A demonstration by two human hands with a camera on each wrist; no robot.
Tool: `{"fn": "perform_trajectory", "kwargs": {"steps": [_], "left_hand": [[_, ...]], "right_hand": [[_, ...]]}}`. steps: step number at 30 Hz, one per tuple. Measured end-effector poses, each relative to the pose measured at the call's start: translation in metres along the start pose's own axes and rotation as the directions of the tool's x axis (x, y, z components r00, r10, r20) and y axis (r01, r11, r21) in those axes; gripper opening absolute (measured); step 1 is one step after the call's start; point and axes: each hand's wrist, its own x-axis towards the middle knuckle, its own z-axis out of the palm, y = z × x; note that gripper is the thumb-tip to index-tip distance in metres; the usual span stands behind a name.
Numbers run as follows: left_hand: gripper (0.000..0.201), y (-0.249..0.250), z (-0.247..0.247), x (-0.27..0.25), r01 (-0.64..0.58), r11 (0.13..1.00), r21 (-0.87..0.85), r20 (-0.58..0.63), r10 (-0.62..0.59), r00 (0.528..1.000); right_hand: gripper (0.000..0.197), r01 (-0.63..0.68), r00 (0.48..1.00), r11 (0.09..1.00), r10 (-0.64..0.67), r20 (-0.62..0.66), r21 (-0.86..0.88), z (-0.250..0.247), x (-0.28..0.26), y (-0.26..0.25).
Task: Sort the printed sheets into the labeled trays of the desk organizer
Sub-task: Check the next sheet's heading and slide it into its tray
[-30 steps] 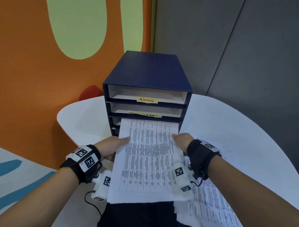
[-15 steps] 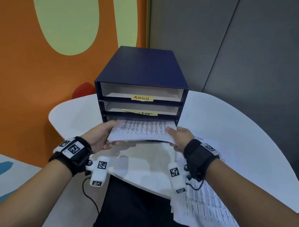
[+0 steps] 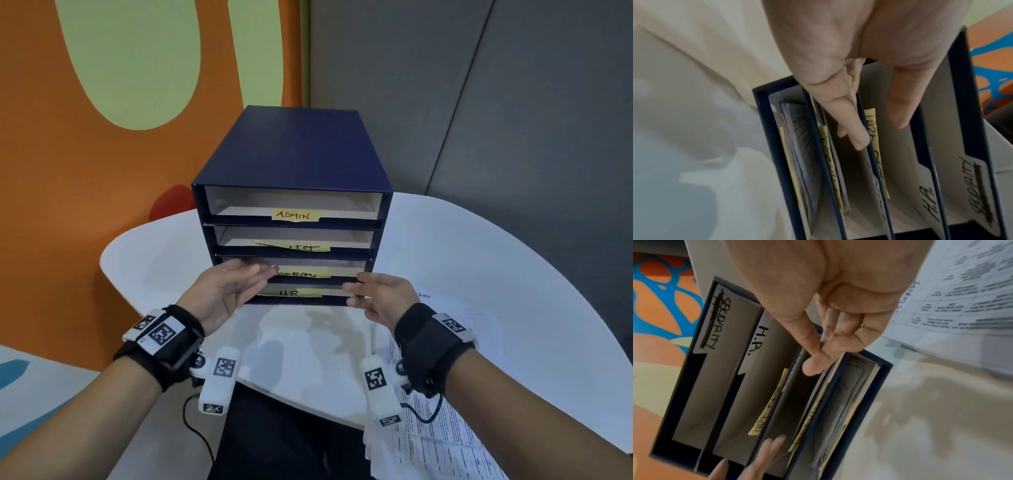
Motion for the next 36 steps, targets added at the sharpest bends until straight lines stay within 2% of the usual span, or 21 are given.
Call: {"fn": "perform_trajectory", "kwargs": {"steps": [1,3,4,7,9,12,14,17,19,21,23,25,26,28,30,34,36], "left_hand": [[0.010,0.000,0.002,-0.003,0.016,1.000,0.006,0.016,-0.016,1.000],[0.038,-0.002,0.004,-0.004,0.053,0.997,0.054,0.050,-0.055,0.997],[0.041,-0.003,0.009,-0.005,0.061,0.992,0.110,0.062,-0.068,0.996],[0.029,-0.011,0.037,-0.008,0.093,0.948,0.306,0.112,-0.133,0.985],[0.023,-0.023,0.062,-0.005,0.110,0.885,0.452,0.126,-0.185,0.975],[0.021,-0.053,0.102,-0.001,0.116,0.750,0.651,0.115,-0.248,0.962],[0.029,-0.082,0.125,0.006,0.086,0.623,0.778,0.101,-0.259,0.961],[0.067,-0.121,0.149,0.021,-0.024,0.357,0.934,0.110,-0.223,0.969],[0.089,-0.137,0.160,0.028,-0.060,0.277,0.959,0.107,-0.158,0.982],[0.098,-0.146,0.167,0.033,-0.068,0.259,0.963,0.093,-0.084,0.992],[0.099,-0.150,0.168,0.037,-0.051,0.251,0.967,0.070,-0.064,0.995],[0.088,-0.150,0.166,0.041,-0.023,0.282,0.959,0.043,-0.068,0.997],[0.075,-0.149,0.165,0.041,-0.020,0.282,0.959,0.037,-0.055,0.998],[0.043,-0.145,0.166,0.040,-0.034,0.230,0.973,0.036,-0.006,0.999],[0.025,-0.141,0.168,0.038,-0.060,0.213,0.975,0.051,0.048,0.998],[0.027,-0.134,0.168,0.030,-0.133,0.265,0.955,0.093,0.159,0.983],[0.027,-0.128,0.168,0.026,-0.155,0.354,0.922,0.081,0.215,0.973]], "right_hand": [[0.030,0.006,1.000,1.000,-0.006,-0.004,-0.020,-0.005,-0.001,0.000],[0.022,0.030,0.999,0.997,-0.031,-0.015,-0.074,-0.017,-0.003,0.000],[0.020,0.040,0.999,0.994,-0.043,-0.026,-0.102,-0.024,-0.004,-0.001],[0.016,0.036,0.992,0.984,-0.056,-0.112,-0.173,-0.057,-0.004,0.000],[0.014,0.010,0.979,0.979,-0.051,-0.196,-0.206,-0.085,-0.004,0.002],[0.012,-0.040,0.948,0.970,-0.039,-0.316,-0.240,-0.128,-0.003,0.011],[0.013,-0.079,0.916,0.950,-0.050,-0.397,-0.301,-0.152,-0.006,0.022],[0.018,-0.136,0.884,0.922,-0.053,-0.465,-0.364,-0.178,-0.012,0.037],[0.018,-0.132,0.882,0.921,-0.059,-0.468,-0.365,-0.185,-0.020,0.044],[0.017,-0.073,0.886,0.895,-0.145,-0.441,-0.441,-0.188,-0.033,0.049],[0.013,0.022,0.882,0.823,-0.283,-0.377,-0.567,-0.188,-0.052,0.052],[0.012,0.071,0.883,0.733,-0.362,-0.299,-0.677,-0.188,-0.070,0.055],[0.012,0.075,0.889,0.694,-0.371,-0.267,-0.716,-0.190,-0.075,0.056],[0.017,0.033,0.921,0.627,-0.321,-0.220,-0.778,-0.195,-0.075,0.061],[0.024,-0.029,0.941,0.606,-0.251,-0.225,-0.795,-0.201,-0.070,0.064],[0.052,-0.109,0.951,0.603,-0.168,-0.260,-0.790,-0.203,-0.064,0.072],[0.068,-0.150,0.948,0.586,-0.143,-0.284,-0.796,-0.201,-0.063,0.077]]}}
